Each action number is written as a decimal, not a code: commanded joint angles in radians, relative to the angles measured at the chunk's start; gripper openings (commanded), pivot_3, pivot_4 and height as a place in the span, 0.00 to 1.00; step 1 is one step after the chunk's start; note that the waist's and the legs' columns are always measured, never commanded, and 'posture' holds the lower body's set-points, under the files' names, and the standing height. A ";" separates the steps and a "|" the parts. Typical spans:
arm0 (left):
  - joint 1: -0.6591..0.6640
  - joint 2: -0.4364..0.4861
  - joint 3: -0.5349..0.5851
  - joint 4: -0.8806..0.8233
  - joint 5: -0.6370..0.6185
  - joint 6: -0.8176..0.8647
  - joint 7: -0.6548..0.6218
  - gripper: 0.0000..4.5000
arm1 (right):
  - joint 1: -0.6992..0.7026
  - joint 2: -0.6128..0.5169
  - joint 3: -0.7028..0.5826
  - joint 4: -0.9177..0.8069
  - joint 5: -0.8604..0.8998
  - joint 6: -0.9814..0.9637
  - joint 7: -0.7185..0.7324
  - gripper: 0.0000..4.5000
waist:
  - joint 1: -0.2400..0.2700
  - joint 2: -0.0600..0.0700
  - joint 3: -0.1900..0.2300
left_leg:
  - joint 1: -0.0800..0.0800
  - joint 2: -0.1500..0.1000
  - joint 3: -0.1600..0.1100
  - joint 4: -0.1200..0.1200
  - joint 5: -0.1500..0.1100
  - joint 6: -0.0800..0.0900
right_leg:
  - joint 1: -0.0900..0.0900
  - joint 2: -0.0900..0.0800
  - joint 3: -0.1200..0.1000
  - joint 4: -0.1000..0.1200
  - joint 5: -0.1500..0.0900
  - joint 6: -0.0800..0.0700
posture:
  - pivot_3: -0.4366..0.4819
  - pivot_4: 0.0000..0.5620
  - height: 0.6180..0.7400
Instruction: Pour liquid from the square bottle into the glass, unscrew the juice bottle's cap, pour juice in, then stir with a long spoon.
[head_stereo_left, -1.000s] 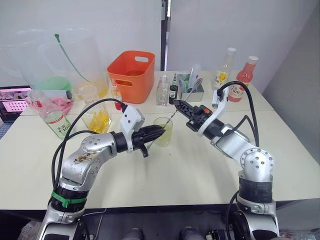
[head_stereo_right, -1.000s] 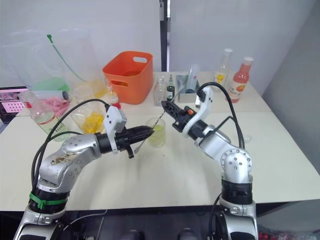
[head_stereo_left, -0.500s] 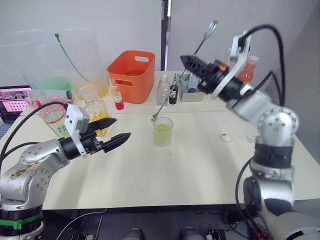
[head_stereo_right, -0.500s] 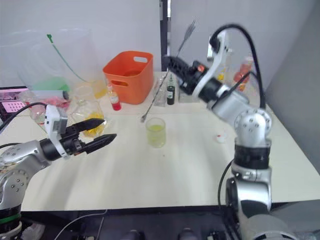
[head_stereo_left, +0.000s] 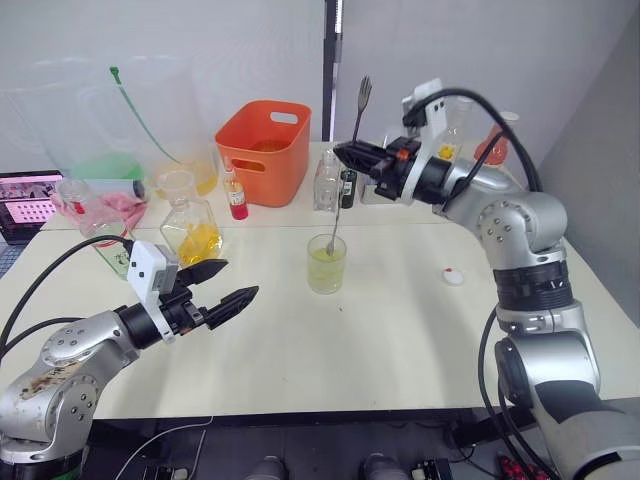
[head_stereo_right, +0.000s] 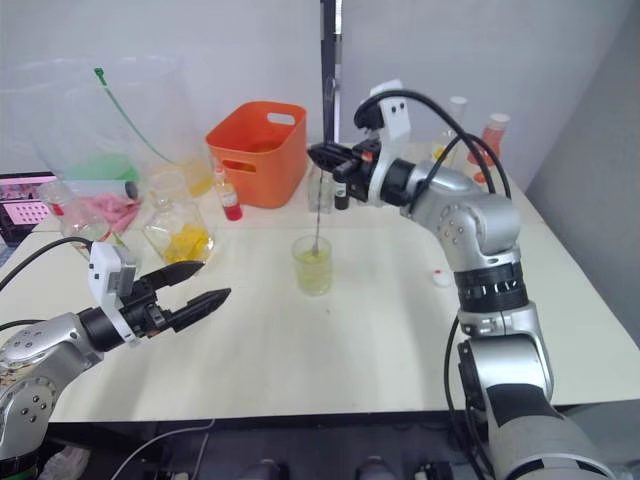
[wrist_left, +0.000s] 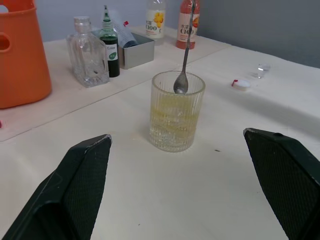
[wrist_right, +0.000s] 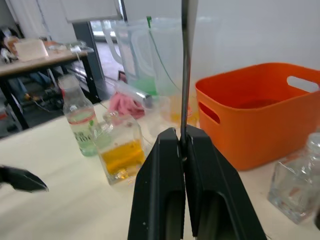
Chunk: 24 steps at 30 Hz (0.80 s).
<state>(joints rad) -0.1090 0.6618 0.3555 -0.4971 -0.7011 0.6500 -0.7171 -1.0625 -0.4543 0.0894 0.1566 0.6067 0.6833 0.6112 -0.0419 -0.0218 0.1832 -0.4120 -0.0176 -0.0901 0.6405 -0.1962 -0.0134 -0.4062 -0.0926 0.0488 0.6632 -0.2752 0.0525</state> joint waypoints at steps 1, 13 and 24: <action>0.002 0.008 -0.015 -0.035 0.019 -0.030 0.016 1.00 | 0.011 0.010 0.030 -0.038 -0.077 -0.061 0.042 0.00 | 0.000 0.000 0.000 | 0.000 0.000 0.000 0.000 0.000 0.000 | 0.000 0.000 0.000 0.000 0.000 0.000 | 0.48 0.27 1.00; -0.022 0.023 -0.056 -0.011 0.057 -0.033 0.036 1.00 | 0.032 0.091 0.049 -0.004 -0.226 -0.171 0.085 0.00 | -0.003 0.000 0.000 | 0.000 0.000 0.000 0.000 0.000 0.000 | -0.001 0.000 0.000 0.001 0.000 0.000 | 0.48 0.27 1.00; -0.043 0.028 -0.082 0.002 0.074 -0.024 0.043 1.00 | 0.082 0.219 -0.006 -0.001 -0.175 -0.143 0.101 0.00 | -0.001 0.000 0.000 | 0.000 0.000 -0.001 0.000 0.000 0.000 | -0.001 0.000 0.000 0.001 0.001 -0.001 | 0.48 0.27 1.00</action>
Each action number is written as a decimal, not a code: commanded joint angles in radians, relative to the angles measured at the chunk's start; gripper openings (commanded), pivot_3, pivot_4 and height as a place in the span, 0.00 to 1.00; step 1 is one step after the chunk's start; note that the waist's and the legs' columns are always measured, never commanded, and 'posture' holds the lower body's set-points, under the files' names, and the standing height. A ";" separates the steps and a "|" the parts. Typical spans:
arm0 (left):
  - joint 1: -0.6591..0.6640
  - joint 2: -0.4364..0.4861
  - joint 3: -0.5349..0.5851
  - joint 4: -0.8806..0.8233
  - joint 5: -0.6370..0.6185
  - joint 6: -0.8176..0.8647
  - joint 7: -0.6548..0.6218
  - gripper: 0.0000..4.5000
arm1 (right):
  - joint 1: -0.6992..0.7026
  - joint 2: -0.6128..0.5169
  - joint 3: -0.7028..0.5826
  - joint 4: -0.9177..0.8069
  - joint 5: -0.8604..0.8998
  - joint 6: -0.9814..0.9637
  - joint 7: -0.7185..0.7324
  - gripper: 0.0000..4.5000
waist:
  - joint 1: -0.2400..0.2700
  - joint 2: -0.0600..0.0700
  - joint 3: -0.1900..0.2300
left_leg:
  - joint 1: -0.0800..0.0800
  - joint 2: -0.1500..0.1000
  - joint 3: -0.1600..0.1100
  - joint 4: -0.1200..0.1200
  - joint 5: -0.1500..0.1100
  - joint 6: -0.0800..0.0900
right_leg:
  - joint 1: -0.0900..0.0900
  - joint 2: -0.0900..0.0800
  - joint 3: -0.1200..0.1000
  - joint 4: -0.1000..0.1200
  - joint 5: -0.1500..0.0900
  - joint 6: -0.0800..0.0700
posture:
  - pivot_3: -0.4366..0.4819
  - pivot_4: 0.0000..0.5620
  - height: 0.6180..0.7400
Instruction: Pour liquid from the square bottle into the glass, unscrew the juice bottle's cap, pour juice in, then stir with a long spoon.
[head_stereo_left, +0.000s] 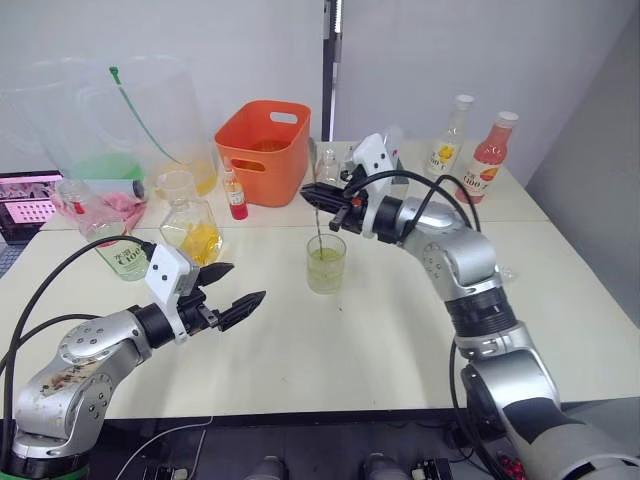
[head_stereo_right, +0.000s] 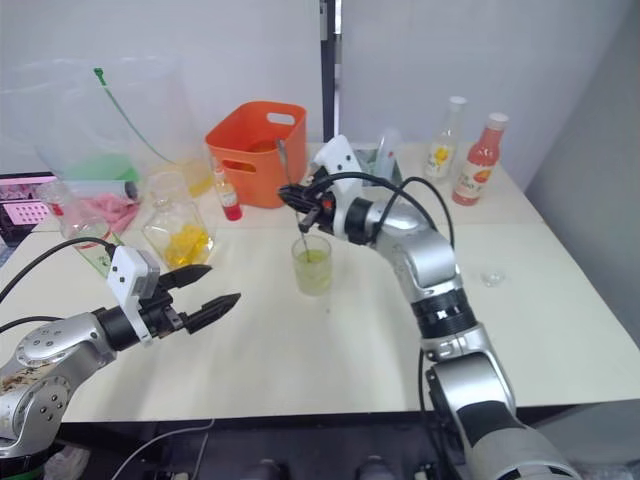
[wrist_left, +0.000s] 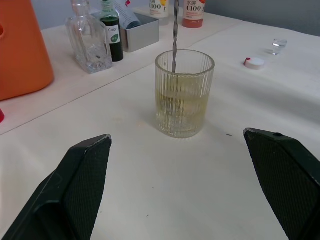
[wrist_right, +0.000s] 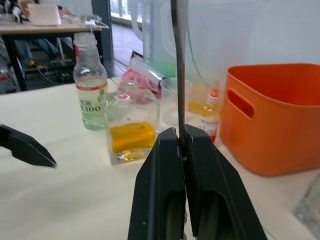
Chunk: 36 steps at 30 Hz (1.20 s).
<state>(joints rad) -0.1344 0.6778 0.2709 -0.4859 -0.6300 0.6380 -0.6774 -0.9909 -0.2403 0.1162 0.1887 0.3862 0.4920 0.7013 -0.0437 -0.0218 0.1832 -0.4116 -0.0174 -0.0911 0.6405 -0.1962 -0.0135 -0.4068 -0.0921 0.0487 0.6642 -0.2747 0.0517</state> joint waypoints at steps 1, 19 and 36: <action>-0.023 0.014 -0.005 -0.008 0.008 -0.013 0.002 1.00 | 0.019 -0.005 -0.023 -0.045 0.043 0.069 0.025 0.00 | 0.000 0.000 0.000 | 0.000 0.000 0.000 0.000 0.000 0.000 | 0.000 0.000 0.000 0.000 0.000 0.000 | 0.48 0.27 1.00; -0.104 0.013 -0.058 0.022 0.027 -0.014 -0.006 1.00 | -0.033 -0.062 -0.031 0.055 -0.051 -0.049 0.049 0.00 | -0.001 0.000 0.000 | 0.003 0.000 0.001 0.000 0.000 0.000 | 0.002 0.000 0.000 0.000 0.000 0.000 | 0.48 0.27 1.00; -0.117 0.004 -0.078 0.054 0.055 -0.030 -0.018 1.00 | 0.037 -0.062 -0.006 -0.063 -0.031 0.058 0.116 0.00 | 0.000 0.000 0.000 | 0.003 0.000 0.000 0.000 0.000 0.000 | 0.002 0.000 0.000 0.000 0.000 0.000 | 0.48 0.27 1.00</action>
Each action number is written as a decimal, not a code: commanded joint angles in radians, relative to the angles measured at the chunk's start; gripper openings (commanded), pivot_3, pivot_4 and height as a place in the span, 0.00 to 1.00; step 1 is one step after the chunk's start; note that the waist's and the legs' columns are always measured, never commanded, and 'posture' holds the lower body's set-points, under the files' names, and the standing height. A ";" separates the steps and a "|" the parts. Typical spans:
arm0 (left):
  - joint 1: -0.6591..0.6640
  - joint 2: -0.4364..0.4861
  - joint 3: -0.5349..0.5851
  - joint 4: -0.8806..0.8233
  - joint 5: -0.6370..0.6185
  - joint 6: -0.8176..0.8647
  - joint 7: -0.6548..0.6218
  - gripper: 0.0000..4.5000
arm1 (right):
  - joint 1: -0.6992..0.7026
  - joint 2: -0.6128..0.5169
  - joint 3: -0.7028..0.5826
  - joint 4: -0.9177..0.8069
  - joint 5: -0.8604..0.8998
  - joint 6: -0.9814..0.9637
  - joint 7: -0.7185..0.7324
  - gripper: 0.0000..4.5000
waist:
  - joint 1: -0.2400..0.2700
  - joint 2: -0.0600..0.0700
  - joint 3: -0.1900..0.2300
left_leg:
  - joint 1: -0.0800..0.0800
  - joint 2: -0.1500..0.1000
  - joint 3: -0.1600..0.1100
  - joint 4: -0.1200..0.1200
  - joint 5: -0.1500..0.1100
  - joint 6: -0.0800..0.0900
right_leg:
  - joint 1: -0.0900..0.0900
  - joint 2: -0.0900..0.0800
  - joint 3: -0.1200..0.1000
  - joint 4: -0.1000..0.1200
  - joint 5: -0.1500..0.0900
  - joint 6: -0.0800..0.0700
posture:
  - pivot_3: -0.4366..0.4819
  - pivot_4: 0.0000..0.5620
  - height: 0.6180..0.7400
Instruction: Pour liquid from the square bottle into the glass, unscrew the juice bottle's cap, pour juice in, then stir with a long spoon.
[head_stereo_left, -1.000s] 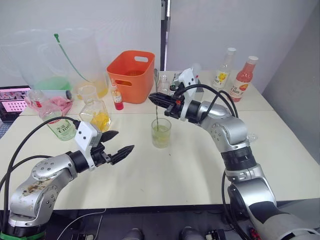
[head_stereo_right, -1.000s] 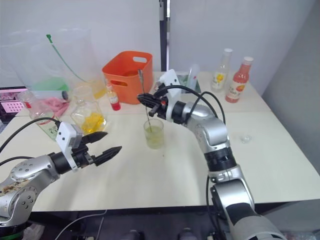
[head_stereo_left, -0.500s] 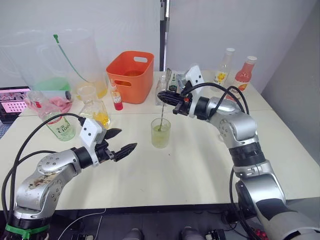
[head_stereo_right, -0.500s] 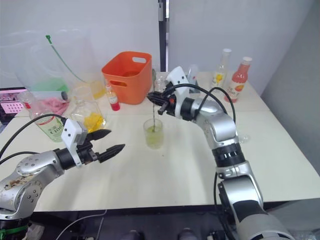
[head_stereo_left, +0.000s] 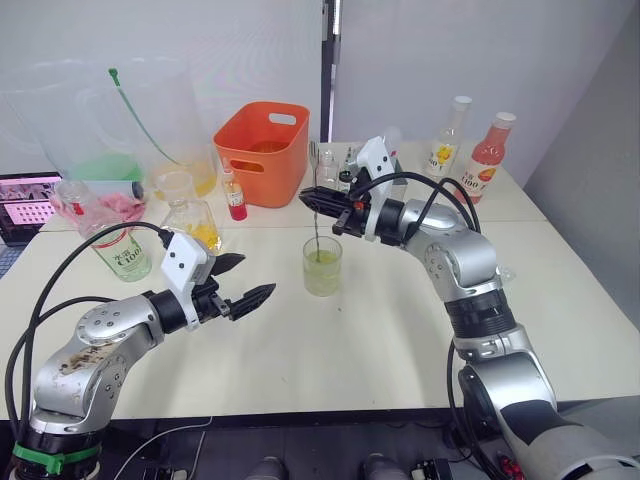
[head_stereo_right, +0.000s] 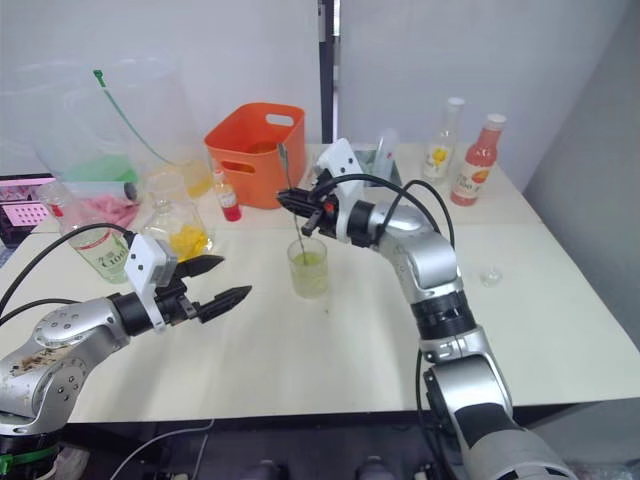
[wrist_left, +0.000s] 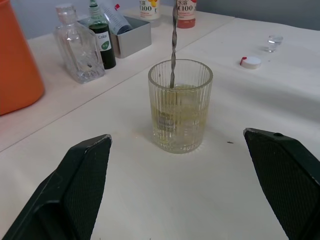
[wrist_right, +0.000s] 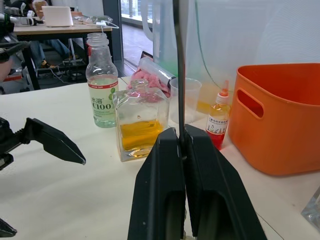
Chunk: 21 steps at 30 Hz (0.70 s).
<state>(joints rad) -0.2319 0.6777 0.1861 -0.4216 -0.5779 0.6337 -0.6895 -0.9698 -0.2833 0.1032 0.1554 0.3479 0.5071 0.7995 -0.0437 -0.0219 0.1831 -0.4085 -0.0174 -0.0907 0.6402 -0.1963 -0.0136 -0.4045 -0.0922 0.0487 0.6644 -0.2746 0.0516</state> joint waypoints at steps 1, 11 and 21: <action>-0.022 0.005 0.005 -0.006 0.005 -0.029 -0.009 1.00 | 0.019 -0.028 0.007 -0.041 0.010 0.056 0.023 0.00 | 0.000 0.000 0.000 | 0.000 0.000 0.000 0.000 0.000 0.000 | 0.000 0.000 0.000 0.000 0.000 0.000 | 0.48 0.27 1.00; -0.044 -0.003 -0.019 0.028 0.031 -0.051 -0.021 1.00 | 0.009 -0.095 0.020 -0.062 -0.025 0.072 0.031 0.00 | 0.000 0.000 0.000 | 0.000 0.000 0.000 0.000 0.000 0.000 | 0.000 0.000 0.000 0.000 0.000 0.000 | 0.48 0.27 1.00; -0.041 -0.004 -0.016 0.029 0.047 -0.056 -0.018 1.00 | -0.046 0.007 -0.010 0.035 -0.049 -0.035 -0.057 0.00 | -0.001 0.000 0.000 | 0.000 0.000 0.000 0.000 0.000 0.000 | 0.000 0.000 0.000 0.000 0.000 0.000 | 0.48 0.27 1.00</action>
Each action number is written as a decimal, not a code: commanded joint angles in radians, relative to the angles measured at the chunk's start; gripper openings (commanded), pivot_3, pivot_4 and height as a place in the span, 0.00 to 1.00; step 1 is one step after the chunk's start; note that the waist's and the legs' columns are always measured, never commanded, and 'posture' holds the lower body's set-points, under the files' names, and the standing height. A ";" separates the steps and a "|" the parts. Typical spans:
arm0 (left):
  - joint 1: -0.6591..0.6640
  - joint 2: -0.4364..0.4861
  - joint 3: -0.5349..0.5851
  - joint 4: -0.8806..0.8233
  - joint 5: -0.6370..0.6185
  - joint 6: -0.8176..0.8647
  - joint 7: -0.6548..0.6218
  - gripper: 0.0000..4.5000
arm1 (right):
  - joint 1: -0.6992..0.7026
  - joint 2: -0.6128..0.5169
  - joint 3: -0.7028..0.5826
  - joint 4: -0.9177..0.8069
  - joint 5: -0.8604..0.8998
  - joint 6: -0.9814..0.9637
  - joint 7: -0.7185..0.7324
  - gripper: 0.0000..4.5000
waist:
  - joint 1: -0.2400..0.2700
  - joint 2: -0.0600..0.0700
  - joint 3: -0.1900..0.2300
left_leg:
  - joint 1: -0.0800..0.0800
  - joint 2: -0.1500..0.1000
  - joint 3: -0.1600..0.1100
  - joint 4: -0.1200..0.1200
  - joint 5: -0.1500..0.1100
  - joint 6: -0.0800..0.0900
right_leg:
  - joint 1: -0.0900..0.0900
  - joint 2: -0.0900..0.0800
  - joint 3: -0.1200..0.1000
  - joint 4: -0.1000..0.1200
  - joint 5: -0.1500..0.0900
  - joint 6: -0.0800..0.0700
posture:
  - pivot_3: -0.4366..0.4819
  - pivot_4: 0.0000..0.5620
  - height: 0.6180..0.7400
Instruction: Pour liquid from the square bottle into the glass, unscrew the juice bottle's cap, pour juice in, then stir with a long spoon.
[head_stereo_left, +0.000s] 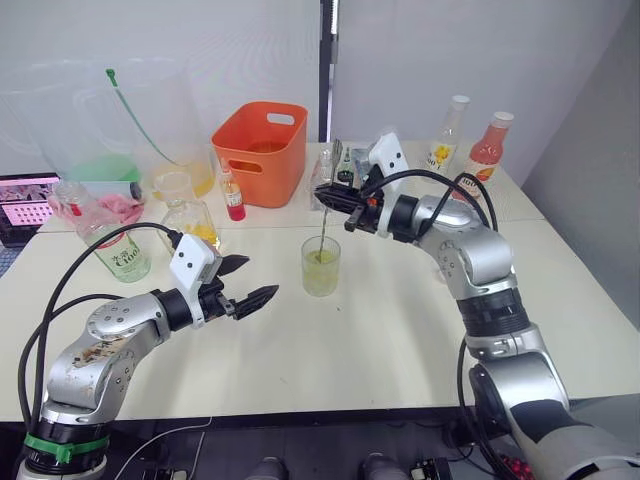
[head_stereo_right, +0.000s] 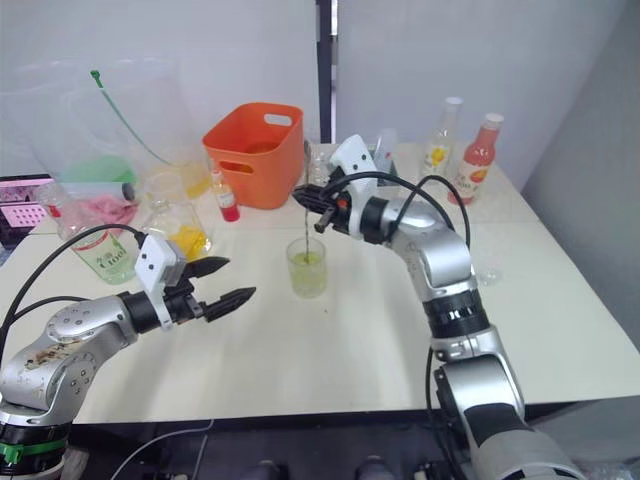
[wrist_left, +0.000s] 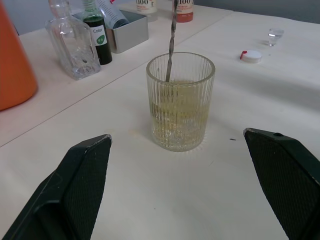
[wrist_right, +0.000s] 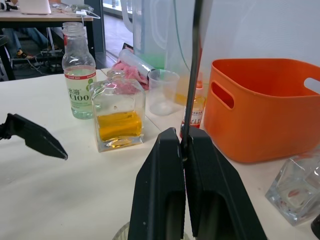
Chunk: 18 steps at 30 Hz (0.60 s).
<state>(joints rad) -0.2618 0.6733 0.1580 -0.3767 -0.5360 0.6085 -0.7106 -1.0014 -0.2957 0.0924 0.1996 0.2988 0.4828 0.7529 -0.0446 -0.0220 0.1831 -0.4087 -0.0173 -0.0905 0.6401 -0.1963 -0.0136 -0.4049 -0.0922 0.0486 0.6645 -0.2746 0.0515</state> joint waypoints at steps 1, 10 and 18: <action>-0.010 0.000 0.012 -0.016 0.006 -0.031 0.003 1.00 | -0.013 0.029 0.003 -0.015 0.002 -0.006 -0.010 0.00 | 0.000 0.000 0.000 | 0.000 0.000 0.000 0.000 0.000 0.000 | 0.000 0.000 0.000 0.000 0.000 0.000 | 0.48 0.27 1.00; -0.006 -0.007 0.009 -0.016 0.015 -0.035 0.007 1.00 | 0.019 0.049 0.026 -0.132 0.066 0.136 0.044 0.00 | 0.001 0.000 0.000 | 0.000 0.000 -0.001 0.000 0.000 0.000 | 0.000 0.000 0.000 0.000 0.000 0.000 | 0.48 0.27 1.00; -0.013 -0.016 -0.005 -0.006 0.025 -0.044 0.000 1.00 | 0.040 -0.088 0.057 -0.203 0.062 0.233 0.122 0.00 | 0.000 0.000 0.000 | 0.000 0.000 -0.001 0.000 0.000 0.000 | 0.000 0.000 0.000 0.000 0.000 0.000 | 0.48 0.27 1.00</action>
<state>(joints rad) -0.2616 0.6570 0.1468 -0.3758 -0.5114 0.5853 -0.7098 -0.9720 -0.3689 0.1283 0.0088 0.3668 0.6896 0.8591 -0.0445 -0.0220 0.1831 -0.4084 -0.0174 -0.0910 0.6398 -0.1963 -0.0136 -0.4046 -0.0921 0.0484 0.6642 -0.2746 0.0515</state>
